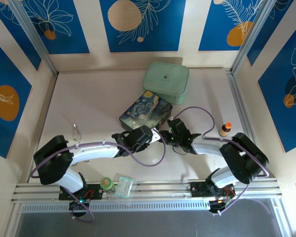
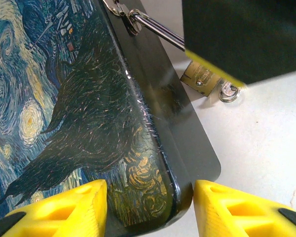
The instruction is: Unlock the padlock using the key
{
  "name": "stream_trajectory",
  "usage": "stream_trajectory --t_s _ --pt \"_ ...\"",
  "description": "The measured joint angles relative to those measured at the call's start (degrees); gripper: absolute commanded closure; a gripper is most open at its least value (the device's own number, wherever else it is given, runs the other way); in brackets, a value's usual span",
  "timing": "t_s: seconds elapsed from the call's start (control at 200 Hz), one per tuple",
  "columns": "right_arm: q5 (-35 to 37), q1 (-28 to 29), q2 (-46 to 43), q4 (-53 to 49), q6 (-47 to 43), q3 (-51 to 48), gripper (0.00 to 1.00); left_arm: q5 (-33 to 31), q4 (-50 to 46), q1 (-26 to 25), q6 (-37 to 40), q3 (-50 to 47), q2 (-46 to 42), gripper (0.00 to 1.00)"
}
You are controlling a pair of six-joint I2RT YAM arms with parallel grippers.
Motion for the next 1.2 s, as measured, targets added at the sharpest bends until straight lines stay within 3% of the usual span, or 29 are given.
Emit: stream_trajectory --t_s 0.185,0.345,0.445,0.655,1.201 --pt "7.8 4.7 4.1 -5.0 -0.3 6.1 0.55 0.0 -0.2 0.0 -0.4 0.1 0.0 0.53" --pt "11.6 6.1 6.8 -5.6 0.0 7.6 0.68 0.0 -0.3 0.0 -1.0 0.3 0.2 0.53" --pt "13.9 7.2 8.0 -8.8 0.6 10.1 0.69 -0.4 -1.0 0.0 -1.2 0.4 0.2 0.53" --pt "16.3 7.1 9.6 -11.2 1.9 13.2 0.83 -2.1 -1.4 0.0 -1.5 0.4 0.5 0.53" --pt "24.0 7.6 10.8 -34.4 -1.8 23.3 0.85 -2.4 -1.1 0.0 -3.4 -0.2 -0.2 0.53"
